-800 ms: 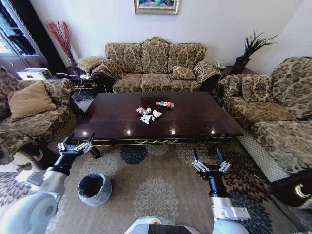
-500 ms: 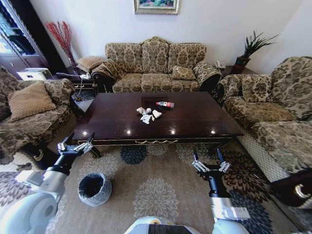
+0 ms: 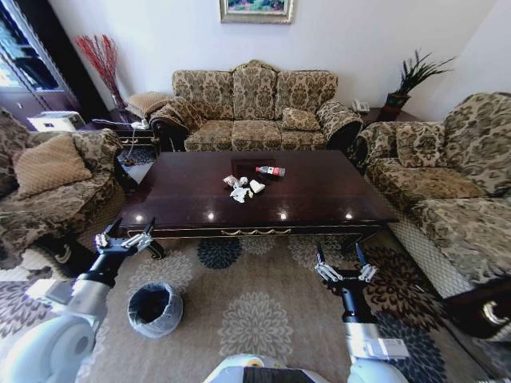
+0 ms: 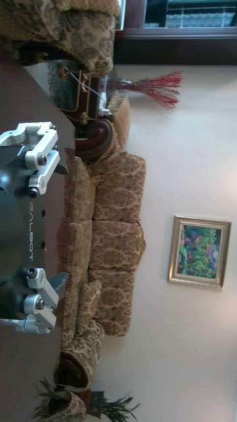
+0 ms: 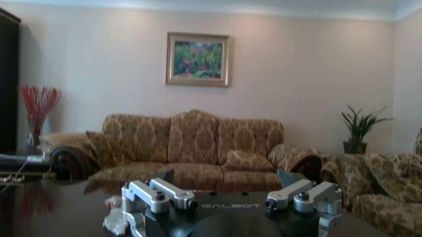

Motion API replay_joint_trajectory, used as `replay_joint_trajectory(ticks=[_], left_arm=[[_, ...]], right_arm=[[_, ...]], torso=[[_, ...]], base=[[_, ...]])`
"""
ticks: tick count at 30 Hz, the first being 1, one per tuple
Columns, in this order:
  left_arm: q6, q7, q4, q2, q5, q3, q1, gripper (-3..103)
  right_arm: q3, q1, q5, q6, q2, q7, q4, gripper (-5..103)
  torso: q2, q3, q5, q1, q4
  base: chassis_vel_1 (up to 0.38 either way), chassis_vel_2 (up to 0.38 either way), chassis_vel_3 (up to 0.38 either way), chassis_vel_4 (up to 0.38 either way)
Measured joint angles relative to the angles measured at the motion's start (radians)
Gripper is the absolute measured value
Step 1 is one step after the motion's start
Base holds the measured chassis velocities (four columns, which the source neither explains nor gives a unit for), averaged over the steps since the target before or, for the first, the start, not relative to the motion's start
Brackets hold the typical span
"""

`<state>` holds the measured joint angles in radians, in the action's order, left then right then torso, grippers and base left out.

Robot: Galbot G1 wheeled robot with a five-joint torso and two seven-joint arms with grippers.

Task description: Move to the front of the table and place the trash on the table into the trash bin.

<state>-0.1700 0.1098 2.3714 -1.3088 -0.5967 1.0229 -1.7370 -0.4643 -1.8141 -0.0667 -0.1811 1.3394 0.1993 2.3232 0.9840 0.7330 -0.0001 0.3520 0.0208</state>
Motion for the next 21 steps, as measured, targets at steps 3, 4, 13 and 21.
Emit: replay_joint_trajectory(ticks=[3,4,13,21], left_arm=[[0.014,-0.018,0.0,-0.05,0.079,-0.068,-0.009,100],[0.02,-0.025,0.001,-0.071,0.111,-0.096,-0.013,100],[0.068,-0.085,0.005,-0.237,0.372,-0.321,-0.043,100],[0.101,-0.034,0.053,-0.186,0.259,-0.313,-0.012,100]], right_arm=[[-0.022,0.021,-0.007,0.083,0.036,-0.039,-0.012,100],[-0.031,0.029,-0.009,0.118,0.051,-0.056,-0.017,100],[-0.077,0.072,-0.023,0.293,0.127,-0.139,-0.043,100],[-0.066,0.072,-0.031,0.243,0.105,-0.158,0.022,100]], torso=[[0.0,0.0,0.0002,0.0,-0.0001],[0.0,0.0,0.0002,0.0,0.0],[0.0,0.0,0.0003,0.0,-0.0001],[0.0,0.0,0.0006,0.0,-0.0004]], base=[[0.0,0.0,0.0,0.0],[0.0,0.0,0.0,0.0],[0.0,0.0,0.0,0.0],[0.0,0.0,0.0,0.0]])
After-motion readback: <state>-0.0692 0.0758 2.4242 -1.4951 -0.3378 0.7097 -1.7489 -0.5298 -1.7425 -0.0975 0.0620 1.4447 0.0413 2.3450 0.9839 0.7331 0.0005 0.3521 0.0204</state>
